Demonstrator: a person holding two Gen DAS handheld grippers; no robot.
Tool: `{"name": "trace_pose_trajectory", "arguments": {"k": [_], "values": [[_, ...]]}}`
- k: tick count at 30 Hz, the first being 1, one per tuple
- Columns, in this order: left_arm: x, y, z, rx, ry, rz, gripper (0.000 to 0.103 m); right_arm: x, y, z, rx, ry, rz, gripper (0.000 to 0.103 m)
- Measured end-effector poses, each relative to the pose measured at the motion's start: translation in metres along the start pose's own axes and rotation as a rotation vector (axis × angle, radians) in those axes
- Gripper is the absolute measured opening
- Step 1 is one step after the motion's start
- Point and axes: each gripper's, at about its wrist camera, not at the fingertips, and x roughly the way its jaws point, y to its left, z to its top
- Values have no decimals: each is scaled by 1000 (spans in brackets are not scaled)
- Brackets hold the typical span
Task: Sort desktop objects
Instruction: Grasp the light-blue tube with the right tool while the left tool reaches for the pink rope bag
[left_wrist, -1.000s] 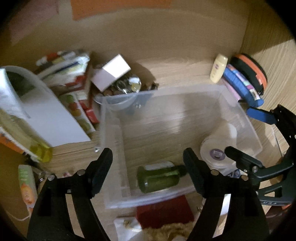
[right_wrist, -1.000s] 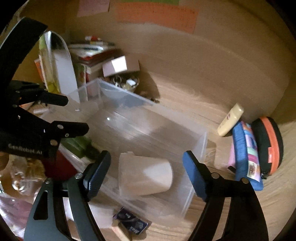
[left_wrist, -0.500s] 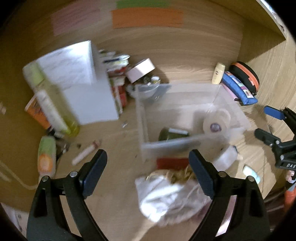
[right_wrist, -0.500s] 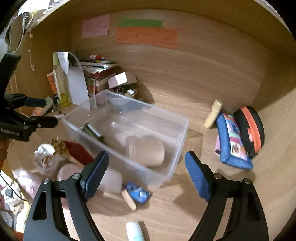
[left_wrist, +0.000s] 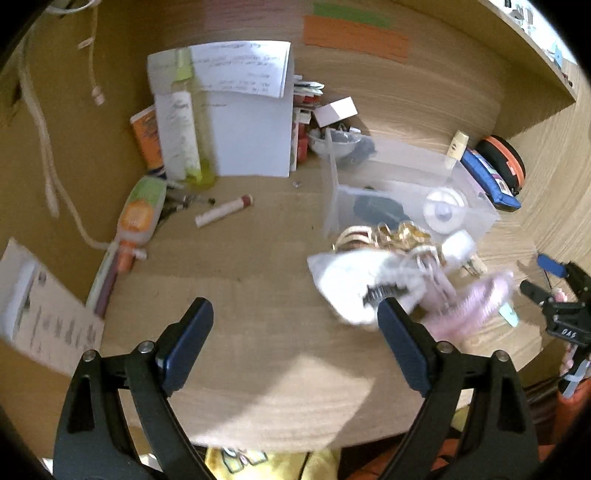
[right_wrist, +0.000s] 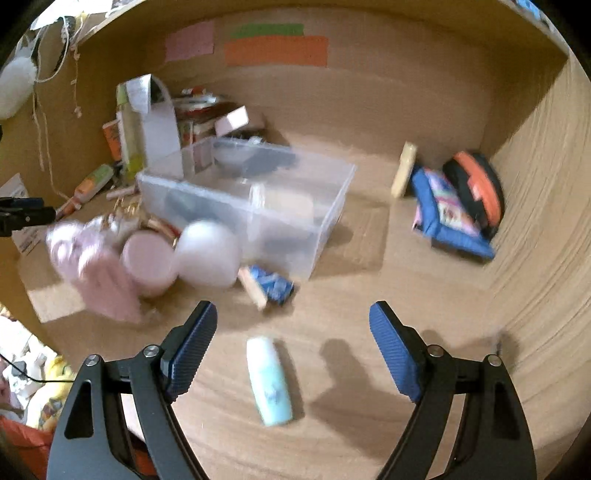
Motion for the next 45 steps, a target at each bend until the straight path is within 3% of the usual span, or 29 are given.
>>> {"name": "trace_pose_trajectory", "arguments": {"k": [8,13,19,24,29,30,35,37,39,45], "values": [[3,-36,-40,-32,26,1,94,16,3,-29,-40,80,46,78],[17,-67,-50,-26,55,-48,94,24,2,-35,-66,114,95,58],[29,-110,-49,21,31,-28,94,29,0,-40,-83,124,127,51],[46,-128,-43,31,14,63,97,33,0,-41,-91,130,135,50],[66,-126,-39,-53,55,36,97,39,1,-41,-95,138,154,46],[68,-124,-38,-71,54,39,97,40,2,-42,-100,141,154,39],[78,-115,-36,-175,40,-6,97,40,4,-40,-106,141,164,23],[79,-114,-36,-181,21,-17,91,40,3,-40,-100,142,169,23],[79,-116,-38,-172,15,-26,73,40,4,-40,-97,140,165,23],[70,-118,-44,-127,-2,-53,62,31,0,-34,-61,112,172,23]]}}
